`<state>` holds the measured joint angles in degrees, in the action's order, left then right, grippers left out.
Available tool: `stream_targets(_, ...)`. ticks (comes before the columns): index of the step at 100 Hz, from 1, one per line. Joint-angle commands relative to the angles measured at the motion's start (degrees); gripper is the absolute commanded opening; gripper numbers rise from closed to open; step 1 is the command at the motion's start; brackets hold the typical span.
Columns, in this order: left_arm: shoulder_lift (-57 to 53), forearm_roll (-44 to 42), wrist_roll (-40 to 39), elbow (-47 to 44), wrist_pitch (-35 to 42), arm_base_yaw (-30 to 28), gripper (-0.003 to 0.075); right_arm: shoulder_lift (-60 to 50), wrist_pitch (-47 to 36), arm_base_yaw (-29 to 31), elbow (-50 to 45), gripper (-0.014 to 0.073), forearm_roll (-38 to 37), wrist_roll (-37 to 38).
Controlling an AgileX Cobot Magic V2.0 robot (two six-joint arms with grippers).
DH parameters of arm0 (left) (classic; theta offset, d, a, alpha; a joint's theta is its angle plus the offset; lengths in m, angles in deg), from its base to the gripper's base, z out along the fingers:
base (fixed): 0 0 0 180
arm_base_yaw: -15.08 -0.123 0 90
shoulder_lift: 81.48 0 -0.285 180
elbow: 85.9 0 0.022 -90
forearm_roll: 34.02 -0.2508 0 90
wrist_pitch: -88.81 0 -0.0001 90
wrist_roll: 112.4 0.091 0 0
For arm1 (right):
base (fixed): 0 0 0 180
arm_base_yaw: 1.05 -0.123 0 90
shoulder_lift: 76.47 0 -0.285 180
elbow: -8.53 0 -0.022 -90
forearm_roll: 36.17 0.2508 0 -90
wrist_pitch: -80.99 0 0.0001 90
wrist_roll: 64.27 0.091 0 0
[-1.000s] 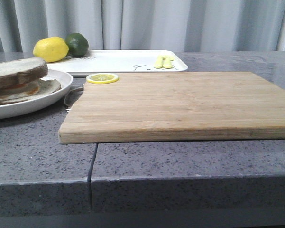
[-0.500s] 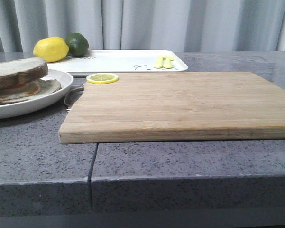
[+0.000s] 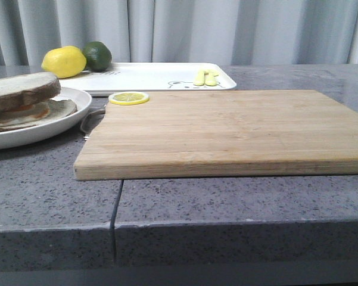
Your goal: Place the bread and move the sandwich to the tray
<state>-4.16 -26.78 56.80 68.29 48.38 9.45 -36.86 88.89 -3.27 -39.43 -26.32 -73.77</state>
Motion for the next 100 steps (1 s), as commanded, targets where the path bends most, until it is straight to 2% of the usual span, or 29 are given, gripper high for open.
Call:
stream_targets(1,-0.96,0.28,-0.65,1.51,3.26,-0.14,0.043,-0.06,-4.8,0.28,1.68,0.0477,-0.36,-0.11)
stream_targets(54,-0.85,0.28,-0.65,1.51,3.47,-0.14,0.043,-0.06,-4.8,0.28,1.68,0.0477,-0.36,-0.11)
stream_targets(100,5.09,1.63,-0.25,1.51,4.49,-0.14,0.043,-0.06,-4.8,0.28,1.68,0.0477,-0.31,-0.11)
